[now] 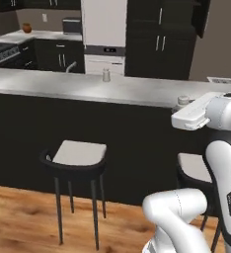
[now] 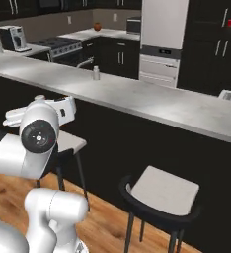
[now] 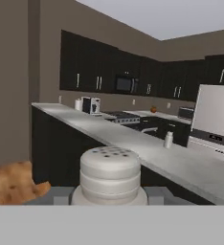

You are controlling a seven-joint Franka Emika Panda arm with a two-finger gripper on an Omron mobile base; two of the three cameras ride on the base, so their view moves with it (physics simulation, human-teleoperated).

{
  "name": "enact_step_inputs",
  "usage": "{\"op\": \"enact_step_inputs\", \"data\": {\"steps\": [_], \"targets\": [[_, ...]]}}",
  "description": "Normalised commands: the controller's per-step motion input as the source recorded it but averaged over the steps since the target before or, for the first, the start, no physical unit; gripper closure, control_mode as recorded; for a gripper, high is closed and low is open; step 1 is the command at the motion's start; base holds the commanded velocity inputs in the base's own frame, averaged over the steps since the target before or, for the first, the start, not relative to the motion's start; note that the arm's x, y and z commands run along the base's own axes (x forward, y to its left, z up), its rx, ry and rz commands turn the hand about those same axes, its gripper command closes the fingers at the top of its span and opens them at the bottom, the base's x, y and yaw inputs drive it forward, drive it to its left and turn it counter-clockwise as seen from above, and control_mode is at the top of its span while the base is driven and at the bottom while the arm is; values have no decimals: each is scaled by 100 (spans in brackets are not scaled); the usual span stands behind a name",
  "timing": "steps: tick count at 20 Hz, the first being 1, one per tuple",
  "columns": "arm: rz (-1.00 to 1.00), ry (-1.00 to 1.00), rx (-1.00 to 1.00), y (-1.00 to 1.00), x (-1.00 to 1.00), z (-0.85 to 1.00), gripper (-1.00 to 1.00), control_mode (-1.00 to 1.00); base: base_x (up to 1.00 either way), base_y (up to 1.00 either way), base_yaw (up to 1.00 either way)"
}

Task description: The dining table condiment station is running low on shaker. Refill the condiment station by opening the cabinet and taking the shaker from the cabinet and placing it on the dining table.

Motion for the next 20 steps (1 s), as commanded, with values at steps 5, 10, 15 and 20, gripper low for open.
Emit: {"op": "enact_step_inputs", "data": {"steps": [5,10,15,20], "targets": [[0,0,0,0,0,0,100,100,100,72,-42],[0,0,0,0,0,0,100,100,100,8,-33],[7,2,2,-22,60,-4,100,-100,40,-5,-2],[31,5,1,-19,100,-16,100,-100,0,0,0]]}}
